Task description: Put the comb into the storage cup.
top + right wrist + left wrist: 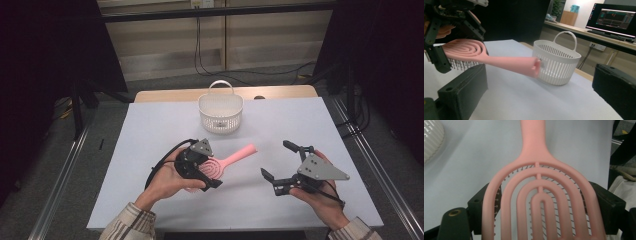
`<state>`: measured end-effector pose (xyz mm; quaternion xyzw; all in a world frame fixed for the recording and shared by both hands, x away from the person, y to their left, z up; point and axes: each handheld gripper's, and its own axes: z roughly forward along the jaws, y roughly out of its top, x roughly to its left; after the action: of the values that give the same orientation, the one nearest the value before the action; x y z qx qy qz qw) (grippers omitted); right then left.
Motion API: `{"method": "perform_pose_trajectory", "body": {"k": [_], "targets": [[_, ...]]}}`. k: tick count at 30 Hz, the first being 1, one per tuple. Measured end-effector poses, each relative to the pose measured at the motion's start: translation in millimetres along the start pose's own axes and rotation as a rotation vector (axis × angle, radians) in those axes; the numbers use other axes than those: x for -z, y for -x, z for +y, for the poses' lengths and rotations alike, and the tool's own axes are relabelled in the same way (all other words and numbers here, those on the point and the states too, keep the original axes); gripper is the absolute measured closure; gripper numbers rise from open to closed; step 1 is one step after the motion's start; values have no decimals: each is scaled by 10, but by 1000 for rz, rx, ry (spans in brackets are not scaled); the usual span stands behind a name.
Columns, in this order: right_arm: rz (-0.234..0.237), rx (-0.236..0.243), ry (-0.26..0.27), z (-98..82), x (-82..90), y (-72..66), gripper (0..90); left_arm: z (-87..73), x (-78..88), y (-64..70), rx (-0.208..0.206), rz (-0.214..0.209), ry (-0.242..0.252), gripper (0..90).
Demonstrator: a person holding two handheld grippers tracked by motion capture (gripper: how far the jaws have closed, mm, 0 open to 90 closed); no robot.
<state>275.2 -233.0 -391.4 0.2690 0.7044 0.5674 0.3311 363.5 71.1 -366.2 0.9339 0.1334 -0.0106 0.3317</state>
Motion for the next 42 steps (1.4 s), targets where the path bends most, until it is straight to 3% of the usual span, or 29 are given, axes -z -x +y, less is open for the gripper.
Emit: {"method": "perform_pose_trajectory", "body": {"k": [6, 9, 11, 17, 22, 24, 36, 42], "targets": [[23, 29, -39, 36, -120, -45, 1, 38, -29, -15, 1, 5, -18, 194], [4, 38, -54, 48, -169, -53, 10, 57, -41, -29, 0, -6, -15, 194], [22, 23, -63, 57, -190, -55, 2, 70, -43, -34, -2, -10, -21, 194], [45, 65, -81, 71, -246, -79, 0, 108, -73, -24, -11, -8, -35, 194], [44, 148, -97, 56, -291, -102, 11, 124, -90, -22, -13, -9, -44, 194], [24, 222, -109, 58, -299, -124, 20, 129, -96, -17, -12, -3, -48, 194], [-4, 477, -152, 4, -393, -305, 29, 141, -149, -36, 0, 2, -70, 194], [-31, 628, -180, 2, -429, -378, 112, 190, -163, -44, -14, 5, -86, 194]]}}
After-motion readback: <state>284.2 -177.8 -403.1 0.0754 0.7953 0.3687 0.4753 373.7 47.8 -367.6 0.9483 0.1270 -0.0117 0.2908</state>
